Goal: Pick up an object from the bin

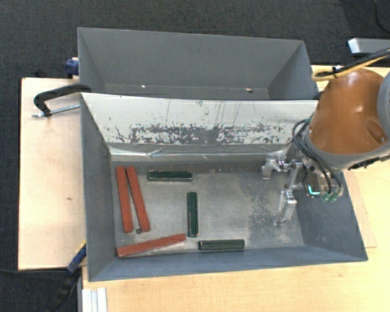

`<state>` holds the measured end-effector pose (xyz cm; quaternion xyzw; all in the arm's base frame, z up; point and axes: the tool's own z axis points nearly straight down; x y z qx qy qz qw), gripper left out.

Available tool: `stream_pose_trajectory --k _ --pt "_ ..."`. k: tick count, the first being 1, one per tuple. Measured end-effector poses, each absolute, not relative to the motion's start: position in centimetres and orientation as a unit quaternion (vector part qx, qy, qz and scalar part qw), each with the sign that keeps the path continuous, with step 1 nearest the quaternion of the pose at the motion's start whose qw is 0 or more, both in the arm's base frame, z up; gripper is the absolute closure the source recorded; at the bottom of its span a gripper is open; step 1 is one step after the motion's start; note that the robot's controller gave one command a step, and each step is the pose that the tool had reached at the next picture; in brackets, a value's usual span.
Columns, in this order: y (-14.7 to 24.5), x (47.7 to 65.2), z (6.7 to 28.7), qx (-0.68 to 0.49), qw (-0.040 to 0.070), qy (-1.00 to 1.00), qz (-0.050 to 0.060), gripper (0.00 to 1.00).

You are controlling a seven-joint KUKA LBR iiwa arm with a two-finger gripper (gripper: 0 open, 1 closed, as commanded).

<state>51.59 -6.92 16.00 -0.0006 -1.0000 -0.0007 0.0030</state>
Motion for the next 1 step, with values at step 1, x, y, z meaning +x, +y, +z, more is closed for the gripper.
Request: stream_pose_trajectory --k 1 --pt "-6.9 51.71 16.35 0.0 0.0 -1.0 0.0 0.0"
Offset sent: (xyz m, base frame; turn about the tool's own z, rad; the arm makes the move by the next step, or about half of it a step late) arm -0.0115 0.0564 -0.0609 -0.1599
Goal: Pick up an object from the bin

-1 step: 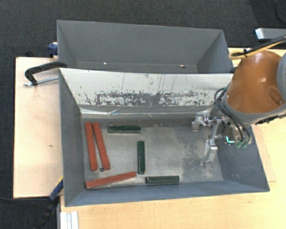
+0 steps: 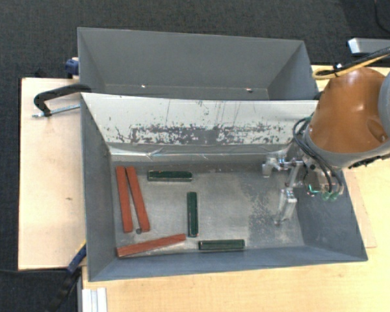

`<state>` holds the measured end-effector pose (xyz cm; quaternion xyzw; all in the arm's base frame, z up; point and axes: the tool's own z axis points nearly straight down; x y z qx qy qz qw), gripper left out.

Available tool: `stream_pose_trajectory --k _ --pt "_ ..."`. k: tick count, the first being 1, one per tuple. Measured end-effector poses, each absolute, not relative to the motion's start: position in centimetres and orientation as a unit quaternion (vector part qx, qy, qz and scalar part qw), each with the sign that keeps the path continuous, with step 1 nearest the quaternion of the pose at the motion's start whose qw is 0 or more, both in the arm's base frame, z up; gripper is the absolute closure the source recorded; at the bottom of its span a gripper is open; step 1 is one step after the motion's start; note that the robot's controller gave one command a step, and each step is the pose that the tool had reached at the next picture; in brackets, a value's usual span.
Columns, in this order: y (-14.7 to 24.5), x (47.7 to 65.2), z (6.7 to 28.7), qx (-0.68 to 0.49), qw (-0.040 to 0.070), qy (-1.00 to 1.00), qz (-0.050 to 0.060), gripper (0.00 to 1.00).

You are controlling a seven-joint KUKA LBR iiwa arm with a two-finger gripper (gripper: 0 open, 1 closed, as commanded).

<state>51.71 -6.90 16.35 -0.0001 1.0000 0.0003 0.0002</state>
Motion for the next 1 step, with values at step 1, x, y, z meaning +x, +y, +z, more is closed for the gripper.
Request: stream_pose_trajectory --k 1 --pt "-2.86 50.73 11.88 -0.055 -0.001 0.998 0.001 0.0"
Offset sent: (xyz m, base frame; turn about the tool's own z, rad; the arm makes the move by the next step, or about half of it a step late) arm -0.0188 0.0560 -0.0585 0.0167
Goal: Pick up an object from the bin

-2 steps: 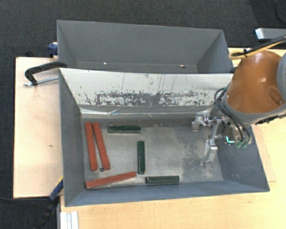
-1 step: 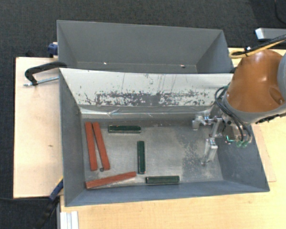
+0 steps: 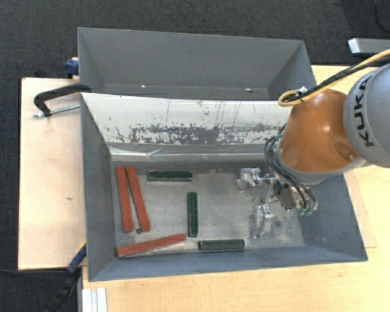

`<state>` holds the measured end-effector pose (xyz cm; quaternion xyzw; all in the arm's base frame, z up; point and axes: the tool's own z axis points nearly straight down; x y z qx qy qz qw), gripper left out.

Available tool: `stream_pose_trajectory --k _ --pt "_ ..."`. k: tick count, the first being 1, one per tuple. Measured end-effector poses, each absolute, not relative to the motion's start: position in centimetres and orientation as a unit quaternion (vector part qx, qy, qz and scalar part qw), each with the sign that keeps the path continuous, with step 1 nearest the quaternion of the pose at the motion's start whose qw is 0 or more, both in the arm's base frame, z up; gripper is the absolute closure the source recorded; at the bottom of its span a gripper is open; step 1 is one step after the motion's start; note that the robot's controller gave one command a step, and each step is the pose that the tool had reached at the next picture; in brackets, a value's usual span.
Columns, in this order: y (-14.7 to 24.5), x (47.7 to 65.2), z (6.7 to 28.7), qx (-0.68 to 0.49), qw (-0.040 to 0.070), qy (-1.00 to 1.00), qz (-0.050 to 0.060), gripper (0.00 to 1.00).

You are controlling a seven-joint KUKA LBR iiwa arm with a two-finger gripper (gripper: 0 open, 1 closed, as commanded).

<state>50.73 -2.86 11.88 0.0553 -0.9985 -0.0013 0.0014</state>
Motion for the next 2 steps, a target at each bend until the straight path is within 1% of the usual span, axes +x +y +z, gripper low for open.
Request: stream_pose_trajectory --k 1,2 --pt "-1.1 49.9 10.5 -0.008 0.0 -1.0 -0.001 0.0" --pt "7.4 51.4 7.9 0.062 -0.002 -0.998 -0.001 1.0"
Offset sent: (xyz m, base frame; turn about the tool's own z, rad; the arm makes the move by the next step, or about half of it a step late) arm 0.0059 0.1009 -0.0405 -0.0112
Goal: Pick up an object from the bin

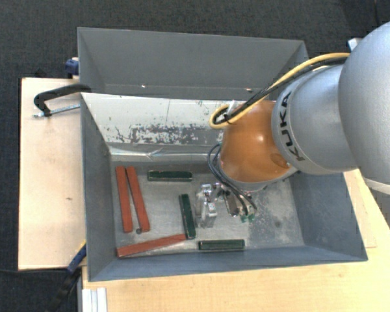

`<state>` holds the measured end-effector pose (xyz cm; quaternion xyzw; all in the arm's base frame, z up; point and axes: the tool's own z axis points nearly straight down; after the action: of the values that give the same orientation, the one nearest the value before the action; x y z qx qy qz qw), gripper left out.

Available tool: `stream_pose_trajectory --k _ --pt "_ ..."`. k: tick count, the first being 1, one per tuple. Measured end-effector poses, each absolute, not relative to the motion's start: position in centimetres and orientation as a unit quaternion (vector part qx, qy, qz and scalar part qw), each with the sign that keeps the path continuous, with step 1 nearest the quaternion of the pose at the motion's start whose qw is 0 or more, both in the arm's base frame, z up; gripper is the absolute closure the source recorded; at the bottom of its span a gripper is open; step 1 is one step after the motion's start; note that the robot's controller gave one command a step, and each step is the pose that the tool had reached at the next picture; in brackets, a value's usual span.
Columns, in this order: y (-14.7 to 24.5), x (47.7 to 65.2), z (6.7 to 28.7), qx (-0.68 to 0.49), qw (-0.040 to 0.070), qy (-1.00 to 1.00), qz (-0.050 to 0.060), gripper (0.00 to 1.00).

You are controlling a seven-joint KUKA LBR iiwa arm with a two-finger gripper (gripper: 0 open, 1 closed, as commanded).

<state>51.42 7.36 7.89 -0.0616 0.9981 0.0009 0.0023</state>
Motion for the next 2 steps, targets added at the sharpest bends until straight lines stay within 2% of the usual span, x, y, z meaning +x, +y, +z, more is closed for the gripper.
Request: stream_pose_trajectory --k 1,2 --pt "7.35 51.42 7.89 -0.062 0.002 0.998 0.001 0.0" --pt "7.35 51.42 7.89 -0.061 0.002 0.998 0.001 0.0"
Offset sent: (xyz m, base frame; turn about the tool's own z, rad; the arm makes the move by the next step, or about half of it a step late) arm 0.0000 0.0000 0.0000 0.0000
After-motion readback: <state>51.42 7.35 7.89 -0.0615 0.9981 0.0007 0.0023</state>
